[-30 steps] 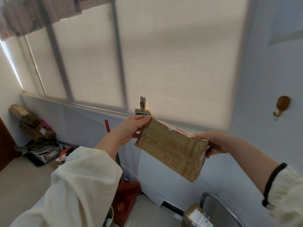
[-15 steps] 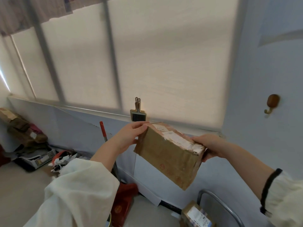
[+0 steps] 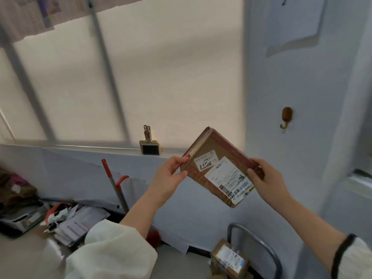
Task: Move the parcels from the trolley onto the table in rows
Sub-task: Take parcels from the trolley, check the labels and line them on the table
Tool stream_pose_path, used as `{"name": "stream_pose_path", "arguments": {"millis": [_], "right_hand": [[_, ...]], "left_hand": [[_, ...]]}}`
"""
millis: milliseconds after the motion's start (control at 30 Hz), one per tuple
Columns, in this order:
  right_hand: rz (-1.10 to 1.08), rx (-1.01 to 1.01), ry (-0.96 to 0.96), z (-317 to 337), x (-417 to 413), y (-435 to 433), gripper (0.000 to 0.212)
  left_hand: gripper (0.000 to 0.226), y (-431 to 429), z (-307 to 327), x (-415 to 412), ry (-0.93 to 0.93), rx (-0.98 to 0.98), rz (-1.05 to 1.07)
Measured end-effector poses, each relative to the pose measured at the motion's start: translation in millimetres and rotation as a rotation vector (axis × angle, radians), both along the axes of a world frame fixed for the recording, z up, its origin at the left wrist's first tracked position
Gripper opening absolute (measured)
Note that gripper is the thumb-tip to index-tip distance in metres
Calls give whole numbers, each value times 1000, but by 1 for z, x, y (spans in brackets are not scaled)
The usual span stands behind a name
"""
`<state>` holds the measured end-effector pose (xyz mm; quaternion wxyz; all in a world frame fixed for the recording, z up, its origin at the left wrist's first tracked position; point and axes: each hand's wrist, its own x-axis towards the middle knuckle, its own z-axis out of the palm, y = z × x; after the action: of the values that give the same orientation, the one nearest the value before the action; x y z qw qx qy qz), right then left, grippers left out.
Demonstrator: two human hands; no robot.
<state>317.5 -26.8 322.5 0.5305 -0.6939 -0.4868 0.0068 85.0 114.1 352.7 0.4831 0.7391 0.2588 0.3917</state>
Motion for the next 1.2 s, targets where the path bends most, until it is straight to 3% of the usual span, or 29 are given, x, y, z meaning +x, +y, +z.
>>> {"name": "stream_pose_path", "arguments": {"millis": [200,400,533,733,967,1200], "right_hand": [[-198,-50,-35,-6,63,-98,33],[-466,-150,-4,-5,139,-257,29],[-672,-189,132,-2,182,-381,34],[-963,-86,416,-21,214,-561,66],[-1061,50,613,-73,210,-706,30],[-1045,124,861,-134,206,-780,59]], "left_hand": [[23,-63,-9,84,-7,-59,-146],[19,-180,-19,205,19,-100,-334],[15,-281,-35,284,69,-108,-414],[12,-442,-76,377,266,-233,-590],[14,-593,-115,428,455,-238,-750],[14,-669,-152,446,596,-177,-879]]}}
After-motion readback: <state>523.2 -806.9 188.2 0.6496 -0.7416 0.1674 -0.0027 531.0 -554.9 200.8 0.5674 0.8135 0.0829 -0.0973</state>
